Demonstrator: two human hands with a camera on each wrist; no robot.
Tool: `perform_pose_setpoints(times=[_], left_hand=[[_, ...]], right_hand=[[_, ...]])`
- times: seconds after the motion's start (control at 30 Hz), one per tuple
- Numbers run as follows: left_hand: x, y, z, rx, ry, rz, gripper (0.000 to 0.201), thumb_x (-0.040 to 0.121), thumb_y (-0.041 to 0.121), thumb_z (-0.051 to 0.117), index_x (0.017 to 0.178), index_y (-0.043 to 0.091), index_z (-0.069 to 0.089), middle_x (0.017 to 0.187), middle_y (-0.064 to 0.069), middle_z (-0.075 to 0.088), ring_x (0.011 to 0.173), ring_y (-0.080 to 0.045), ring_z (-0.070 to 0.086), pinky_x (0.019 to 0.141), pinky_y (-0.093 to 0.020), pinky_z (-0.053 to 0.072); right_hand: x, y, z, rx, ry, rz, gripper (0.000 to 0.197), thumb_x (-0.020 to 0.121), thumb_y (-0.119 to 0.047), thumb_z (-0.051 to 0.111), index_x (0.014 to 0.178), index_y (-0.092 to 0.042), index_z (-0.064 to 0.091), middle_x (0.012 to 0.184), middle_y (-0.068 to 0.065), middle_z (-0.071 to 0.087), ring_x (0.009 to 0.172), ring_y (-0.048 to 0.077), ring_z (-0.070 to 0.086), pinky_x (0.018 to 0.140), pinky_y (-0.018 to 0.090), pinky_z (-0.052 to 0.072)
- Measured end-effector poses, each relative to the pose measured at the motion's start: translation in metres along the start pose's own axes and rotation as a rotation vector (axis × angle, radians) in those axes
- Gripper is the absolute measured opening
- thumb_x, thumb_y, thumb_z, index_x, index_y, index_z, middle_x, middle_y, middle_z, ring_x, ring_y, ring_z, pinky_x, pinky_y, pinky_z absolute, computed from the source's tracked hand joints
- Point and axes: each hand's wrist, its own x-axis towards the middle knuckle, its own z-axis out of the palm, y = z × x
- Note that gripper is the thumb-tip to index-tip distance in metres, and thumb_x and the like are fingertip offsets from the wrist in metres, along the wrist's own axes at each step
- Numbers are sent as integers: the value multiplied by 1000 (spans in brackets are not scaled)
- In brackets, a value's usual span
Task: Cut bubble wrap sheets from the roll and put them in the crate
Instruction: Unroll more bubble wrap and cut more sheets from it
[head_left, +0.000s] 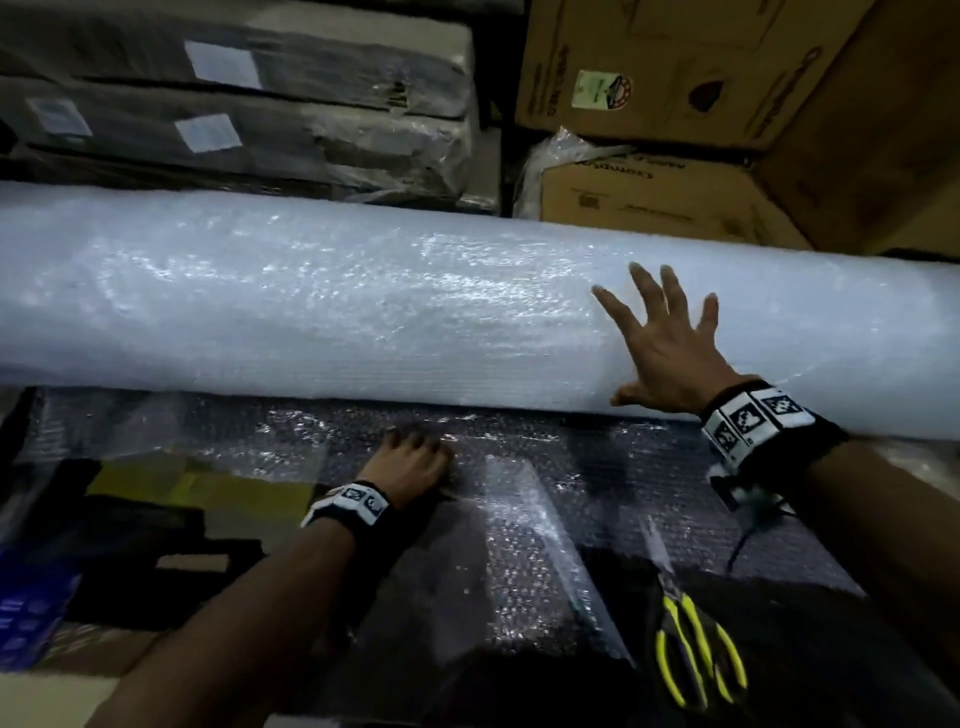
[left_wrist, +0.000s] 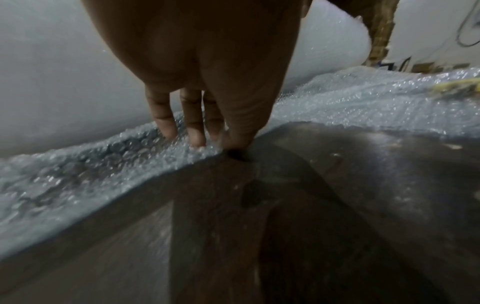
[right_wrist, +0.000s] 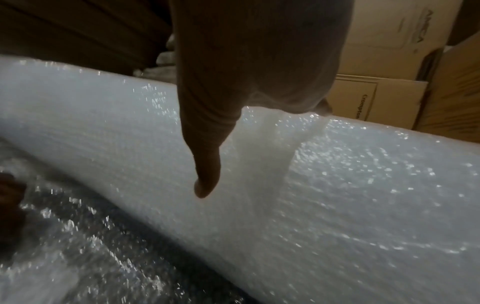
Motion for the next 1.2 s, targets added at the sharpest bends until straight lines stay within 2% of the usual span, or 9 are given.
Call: perform_pose_setpoints(times=[0.13, 0.3, 0.47, 0.63, 0.77, 0.9, 1.03, 1.1, 1.2], left_hand=[[-3, -6, 11, -32, 48, 65, 44, 72, 26, 39, 91, 9, 74, 79, -12, 70, 62, -34, 68, 49, -44, 56], [-19, -18, 20, -77, 169, 168, 39, 78, 35, 40, 109, 15, 51, 74, -9, 63, 51, -29, 62, 41, -31, 49], [-38, -37, 20, -71, 250, 165, 38, 78, 36, 40, 108, 15, 49, 76, -10, 66, 50, -28, 62, 37, -30, 47], [-72, -67, 23, -68, 249, 121, 45, 77, 31, 40, 116, 11, 50, 91, -16, 71, 62, -32, 69, 48, -37, 55], [-80, -64, 15, -31, 275, 75, 46, 76, 29, 39, 117, 12, 49, 90, -16, 70, 65, -34, 69, 50, -40, 55], [-74, -37, 0, 27, 258, -139, 41, 80, 27, 39, 115, 11, 52, 98, -21, 59, 81, -38, 61, 63, -46, 51], [-73, 34, 1, -51, 288, -25, 51, 73, 47, 50, 112, 15, 58, 107, -16, 62, 99, -35, 51, 84, -49, 46], [-73, 67, 5, -111, 208, 37, 58, 72, 53, 57, 118, 18, 60, 126, -14, 57, 116, -36, 48, 95, -55, 44], [-63, 94, 2, -180, -4, 32, 77, 64, 60, 57, 131, 21, 54, 143, -12, 47, 126, -38, 46, 94, -63, 45]], right_hand=[[-4, 19, 9, -47, 16, 47, 143, 62, -49, 91, 152, -47, -21, 164, 7, -24, 148, 48, -16, 104, 83, 10], [10, 19, 1, -53, 33, 32, 139, 64, -49, 90, 150, -49, -19, 166, 5, -10, 150, 47, -1, 105, 81, 18], [23, -3, -5, -64, 46, -10, 134, 64, -54, 88, 152, -48, -13, 167, 5, -4, 149, 48, 4, 104, 80, 21], [36, -42, -7, -53, 58, -17, 134, 65, -49, 89, 154, -46, -11, 167, 8, -6, 148, 50, 1, 103, 82, 18], [39, -51, -11, -13, 25, -13, 136, 66, -40, 91, 154, -43, -12, 166, 9, -11, 148, 52, -6, 104, 83, 12], [27, -48, -11, 20, 29, -22, 134, 67, -37, 91, 155, -39, -10, 165, 10, -12, 150, 47, -11, 107, 81, 8], [3, -33, -9, 29, 86, 12, 124, 73, -41, 86, 157, -36, -6, 165, 11, -11, 151, 43, -11, 110, 78, 10], [-16, -22, -6, 34, 108, 57, 117, 77, -42, 82, 157, -34, -3, 165, 11, -9, 151, 41, -10, 111, 76, 10], [-59, -4, 11, 127, 144, 162, 98, 84, -42, 75, 157, -27, 12, 164, 13, 2, 151, 38, 1, 114, 70, 16]])
